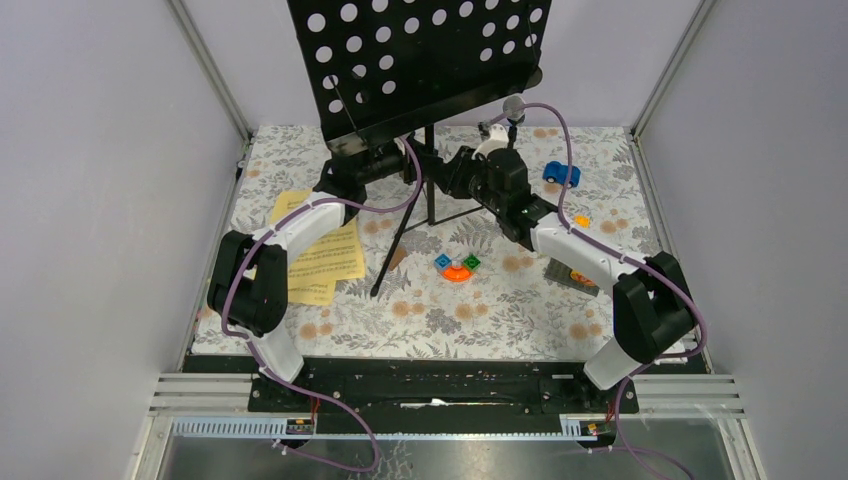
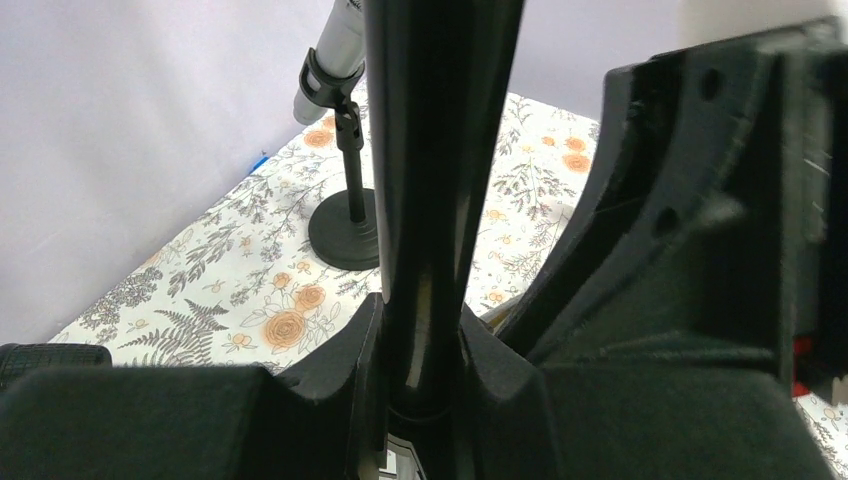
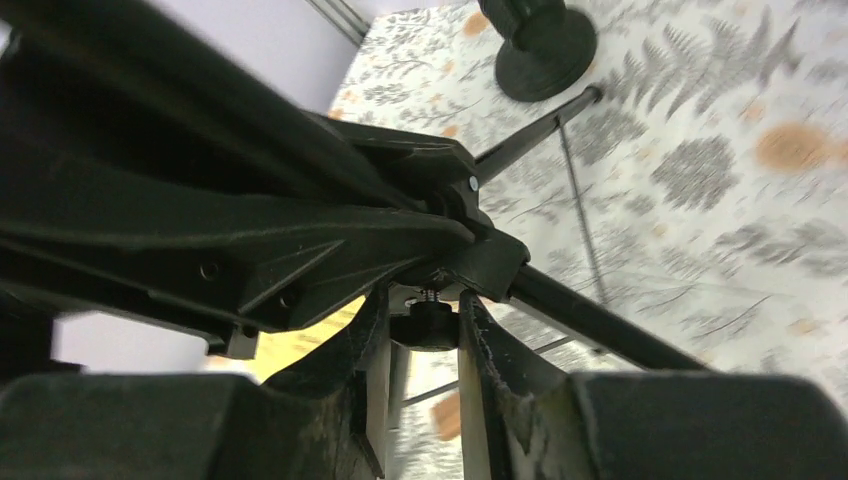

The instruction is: Pack up the instrument practice props

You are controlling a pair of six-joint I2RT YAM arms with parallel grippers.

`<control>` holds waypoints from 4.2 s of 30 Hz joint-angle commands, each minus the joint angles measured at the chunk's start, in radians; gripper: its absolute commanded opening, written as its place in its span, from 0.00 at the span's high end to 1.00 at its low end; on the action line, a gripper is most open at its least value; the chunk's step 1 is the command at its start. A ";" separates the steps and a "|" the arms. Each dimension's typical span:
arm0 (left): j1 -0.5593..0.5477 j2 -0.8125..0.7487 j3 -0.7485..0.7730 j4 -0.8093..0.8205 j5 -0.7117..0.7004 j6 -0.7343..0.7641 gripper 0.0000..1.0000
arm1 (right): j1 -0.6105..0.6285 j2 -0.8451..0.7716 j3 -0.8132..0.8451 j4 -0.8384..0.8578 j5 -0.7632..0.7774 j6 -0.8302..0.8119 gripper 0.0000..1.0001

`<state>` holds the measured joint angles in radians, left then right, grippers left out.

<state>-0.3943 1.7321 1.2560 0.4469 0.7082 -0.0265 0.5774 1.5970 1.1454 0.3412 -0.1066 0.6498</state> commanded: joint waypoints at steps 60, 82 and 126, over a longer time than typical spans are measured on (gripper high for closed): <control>0.009 0.056 0.014 -0.168 -0.016 -0.095 1.00 | -0.091 0.024 -0.309 0.609 -0.162 0.771 0.32; 0.009 0.049 0.017 -0.171 -0.012 -0.095 1.00 | -0.090 0.030 -0.165 0.275 -0.112 0.361 0.92; 0.010 0.065 0.021 -0.157 -0.012 -0.115 1.00 | -0.092 -0.378 -0.429 0.321 0.232 -0.054 0.35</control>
<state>-0.4068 1.7515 1.2808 0.4393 0.7395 -0.0349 0.5854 1.2270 0.7322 0.7193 0.3508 0.0723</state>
